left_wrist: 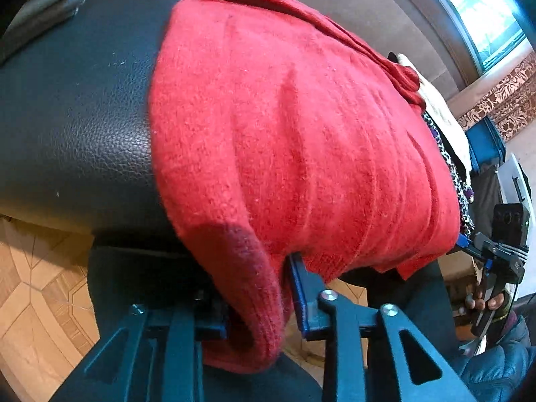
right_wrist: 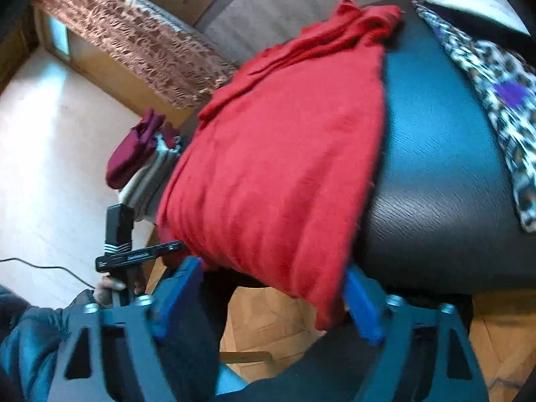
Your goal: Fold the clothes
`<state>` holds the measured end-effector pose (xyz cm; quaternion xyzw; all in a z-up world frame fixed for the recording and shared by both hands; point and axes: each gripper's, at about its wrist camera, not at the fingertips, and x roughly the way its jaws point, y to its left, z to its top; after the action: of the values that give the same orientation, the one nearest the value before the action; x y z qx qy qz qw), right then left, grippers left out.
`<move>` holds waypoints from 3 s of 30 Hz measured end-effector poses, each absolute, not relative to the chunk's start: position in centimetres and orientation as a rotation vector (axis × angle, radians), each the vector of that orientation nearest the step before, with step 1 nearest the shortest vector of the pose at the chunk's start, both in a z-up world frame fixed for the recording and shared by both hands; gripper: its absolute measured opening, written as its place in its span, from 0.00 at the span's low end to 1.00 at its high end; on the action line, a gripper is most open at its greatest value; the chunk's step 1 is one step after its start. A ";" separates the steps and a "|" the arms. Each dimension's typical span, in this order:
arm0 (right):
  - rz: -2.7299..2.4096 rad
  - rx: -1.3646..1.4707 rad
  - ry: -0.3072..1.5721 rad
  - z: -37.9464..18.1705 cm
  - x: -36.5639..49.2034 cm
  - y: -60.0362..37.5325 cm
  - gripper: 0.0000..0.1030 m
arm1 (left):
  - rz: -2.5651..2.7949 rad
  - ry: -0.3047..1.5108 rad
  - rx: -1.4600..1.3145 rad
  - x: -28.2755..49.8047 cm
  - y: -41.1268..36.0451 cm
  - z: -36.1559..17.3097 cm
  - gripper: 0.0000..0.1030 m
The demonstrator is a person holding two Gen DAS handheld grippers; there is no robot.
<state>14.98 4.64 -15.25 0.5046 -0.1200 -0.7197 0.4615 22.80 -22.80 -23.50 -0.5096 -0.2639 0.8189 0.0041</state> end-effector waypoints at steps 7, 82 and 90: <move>-1.838 1.333 -0.284 -16.5 14.2 5.5 0.08 | 2.460 -0.928 -1.656 23.3 -23.5 -24.2 0.14; -1.902 1.028 -0.286 -5.8 -3.5 -8.5 0.72 | 2.648 -1.340 -1.141 2.3 -41.2 -11.5 0.46; -2.014 1.113 0.095 -7.5 -6.3 -13.9 0.72 | 2.864 -0.945 -1.253 1.8 -41.5 -10.8 0.53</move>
<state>-6.33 -13.88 -7.51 0.4416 0.0376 -0.7987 0.4070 1.84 -41.54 -10.78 -0.3828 -0.2887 0.8754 -0.0620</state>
